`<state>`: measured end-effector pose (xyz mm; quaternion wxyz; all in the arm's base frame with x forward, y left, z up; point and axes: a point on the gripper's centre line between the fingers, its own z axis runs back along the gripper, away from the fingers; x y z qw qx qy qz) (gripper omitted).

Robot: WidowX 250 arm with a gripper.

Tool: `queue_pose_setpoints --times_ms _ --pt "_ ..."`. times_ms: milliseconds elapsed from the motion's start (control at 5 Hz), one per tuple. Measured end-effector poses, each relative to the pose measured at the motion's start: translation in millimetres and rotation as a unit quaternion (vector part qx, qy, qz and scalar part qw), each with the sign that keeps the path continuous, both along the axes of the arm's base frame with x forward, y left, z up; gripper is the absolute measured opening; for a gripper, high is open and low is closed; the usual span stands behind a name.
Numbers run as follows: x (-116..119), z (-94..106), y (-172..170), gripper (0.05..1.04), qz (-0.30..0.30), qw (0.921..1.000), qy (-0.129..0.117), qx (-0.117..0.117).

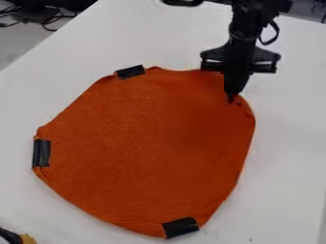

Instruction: Fold the cloth from the top right to the centre

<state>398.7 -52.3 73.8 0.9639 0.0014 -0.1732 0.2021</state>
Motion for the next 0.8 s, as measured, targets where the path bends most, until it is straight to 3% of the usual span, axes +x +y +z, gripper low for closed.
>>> queue_pose_setpoints --times_ms 200,400,600,800 --pt "-23.6 8.2 10.6 0.067 0.041 0.9984 -0.04 -0.003" --pt "-49.9 2.7 48.1 0.067 0.097 0.9925 -0.071 -0.025" --pt "-74.6 -6.4 84.3 0.067 0.133 0.9866 -0.085 -0.04" --pt "-91.9 -11.5 117.0 0.067 0.138 0.9872 -0.075 -0.026"
